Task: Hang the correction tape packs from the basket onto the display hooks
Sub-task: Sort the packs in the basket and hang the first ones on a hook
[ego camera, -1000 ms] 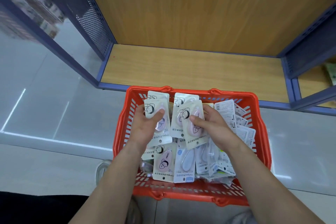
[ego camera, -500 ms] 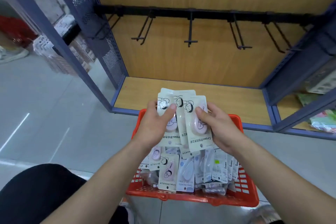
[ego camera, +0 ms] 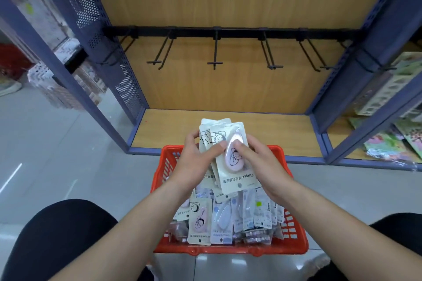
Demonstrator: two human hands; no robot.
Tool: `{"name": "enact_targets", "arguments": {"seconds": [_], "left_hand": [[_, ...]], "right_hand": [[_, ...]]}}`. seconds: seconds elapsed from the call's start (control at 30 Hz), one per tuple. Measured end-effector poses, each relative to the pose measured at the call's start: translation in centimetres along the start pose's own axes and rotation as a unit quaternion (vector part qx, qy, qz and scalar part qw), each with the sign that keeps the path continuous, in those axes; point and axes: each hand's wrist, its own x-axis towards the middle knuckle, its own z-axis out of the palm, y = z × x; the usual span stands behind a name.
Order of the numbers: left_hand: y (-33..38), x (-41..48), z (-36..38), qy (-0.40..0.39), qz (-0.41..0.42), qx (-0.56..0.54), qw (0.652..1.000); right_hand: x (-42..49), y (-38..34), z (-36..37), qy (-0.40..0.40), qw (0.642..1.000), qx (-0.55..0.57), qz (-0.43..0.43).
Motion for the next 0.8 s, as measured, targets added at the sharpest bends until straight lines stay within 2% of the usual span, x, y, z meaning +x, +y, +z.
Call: {"name": "enact_targets", "arguments": {"seconds": [0.17, 0.3, 0.4, 0.53, 0.63, 0.8], "left_hand": [[-0.3, 1.2, 0.5, 0.039, 0.003, -0.032, 0.999], [-0.4, 2.5, 0.4, 0.058, -0.004, -0.047, 0.997], [-0.1, 3.4, -0.3, 0.077, 0.009, -0.007, 0.997], [-0.2, 4.1, -1.4, 0.054, -0.008, 0.055, 0.997], [-0.5, 4.4, -1.9, 0.032, -0.029, 0.042, 0.998], [-0.5, 4.1, -1.5, 0.068, -0.016, 0.079, 0.994]], "right_hand": [[0.9, 1.1, -0.4, -0.065, 0.995, 0.021, 0.076], [2.5, 1.3, -0.9, -0.036, 0.996, 0.041, 0.072], [3.5, 0.8, -1.7, -0.039, 0.995, 0.046, 0.080], [4.4, 0.7, -2.5, -0.012, 0.996, 0.039, 0.079], [4.6, 1.1, -2.8, 0.022, 0.995, 0.064, 0.070], [4.3, 1.5, -2.6, 0.050, 0.992, 0.091, 0.067]]}}
